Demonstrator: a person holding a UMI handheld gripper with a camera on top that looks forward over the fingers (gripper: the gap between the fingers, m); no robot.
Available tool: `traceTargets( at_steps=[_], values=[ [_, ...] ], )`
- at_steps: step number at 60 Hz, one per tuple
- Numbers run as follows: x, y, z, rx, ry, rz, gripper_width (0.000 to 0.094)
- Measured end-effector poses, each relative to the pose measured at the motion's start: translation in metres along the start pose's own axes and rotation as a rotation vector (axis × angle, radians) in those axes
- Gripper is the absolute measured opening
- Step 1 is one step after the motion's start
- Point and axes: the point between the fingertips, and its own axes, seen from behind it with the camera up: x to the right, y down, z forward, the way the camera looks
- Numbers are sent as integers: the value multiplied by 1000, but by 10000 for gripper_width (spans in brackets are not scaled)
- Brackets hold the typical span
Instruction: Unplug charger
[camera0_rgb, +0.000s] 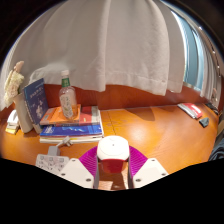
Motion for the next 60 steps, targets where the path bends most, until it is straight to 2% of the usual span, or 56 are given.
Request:
traceTargets(
  at_steps=[13, 14, 26, 28, 32, 34, 37, 48, 60],
  values=[
    [10, 45, 17, -91, -60, 37, 415],
    [9, 42, 19, -65, -66, 42, 414],
    [4, 44, 19, -73, -108, 1, 503],
    [3, 48, 20, -91, -115, 2, 543],
    [1, 49, 18, -112, -126, 22, 709],
    [1, 45, 16, -103, -129, 27, 779],
    [2, 36, 9, -78, -126, 32, 817],
    [3, -10, -34, 25, -97, 9, 811],
    [-18, -59, -115, 142, -72, 22, 826]
  ],
)
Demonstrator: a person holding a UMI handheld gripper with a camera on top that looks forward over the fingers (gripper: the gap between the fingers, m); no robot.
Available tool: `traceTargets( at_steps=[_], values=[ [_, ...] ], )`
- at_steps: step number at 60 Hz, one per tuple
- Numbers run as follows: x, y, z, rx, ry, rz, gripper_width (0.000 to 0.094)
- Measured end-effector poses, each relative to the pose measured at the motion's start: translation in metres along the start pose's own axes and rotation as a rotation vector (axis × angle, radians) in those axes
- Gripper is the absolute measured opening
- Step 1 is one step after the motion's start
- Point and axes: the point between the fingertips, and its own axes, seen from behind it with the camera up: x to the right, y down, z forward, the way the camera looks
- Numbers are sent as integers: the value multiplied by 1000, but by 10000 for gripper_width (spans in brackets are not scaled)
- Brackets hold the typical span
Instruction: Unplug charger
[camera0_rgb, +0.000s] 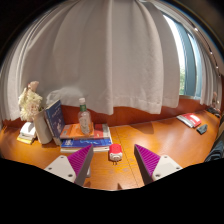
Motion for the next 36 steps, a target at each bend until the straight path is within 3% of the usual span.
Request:
traceTargets(
  at_steps=[8, 18, 36],
  values=[
    [-44, -22, -59, 73, -24, 3, 835],
    [-121, -10, -119, 99, -79, -12, 838],
    [-250, 56, -178, 8, -238, -100, 857]
  ],
)
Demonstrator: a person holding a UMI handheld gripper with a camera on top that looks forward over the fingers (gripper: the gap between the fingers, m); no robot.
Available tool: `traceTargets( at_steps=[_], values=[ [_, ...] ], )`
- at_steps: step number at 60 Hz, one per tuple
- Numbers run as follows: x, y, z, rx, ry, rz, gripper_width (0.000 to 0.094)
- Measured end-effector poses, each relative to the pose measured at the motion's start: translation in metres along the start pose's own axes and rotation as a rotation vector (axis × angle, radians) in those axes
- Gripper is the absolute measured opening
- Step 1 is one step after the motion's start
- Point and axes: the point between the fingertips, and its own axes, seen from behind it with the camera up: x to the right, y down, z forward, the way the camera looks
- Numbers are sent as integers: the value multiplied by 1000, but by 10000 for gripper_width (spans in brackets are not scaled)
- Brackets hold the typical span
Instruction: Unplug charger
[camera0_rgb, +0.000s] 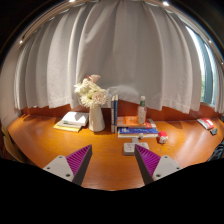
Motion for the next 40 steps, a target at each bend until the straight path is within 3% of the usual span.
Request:
traceTargets(
  at_steps=[18, 40],
  values=[
    [-55, 24, -15, -41, -69, -12, 858],
    [-56, 35, -17, -63, -49, 29, 861]
  ],
)
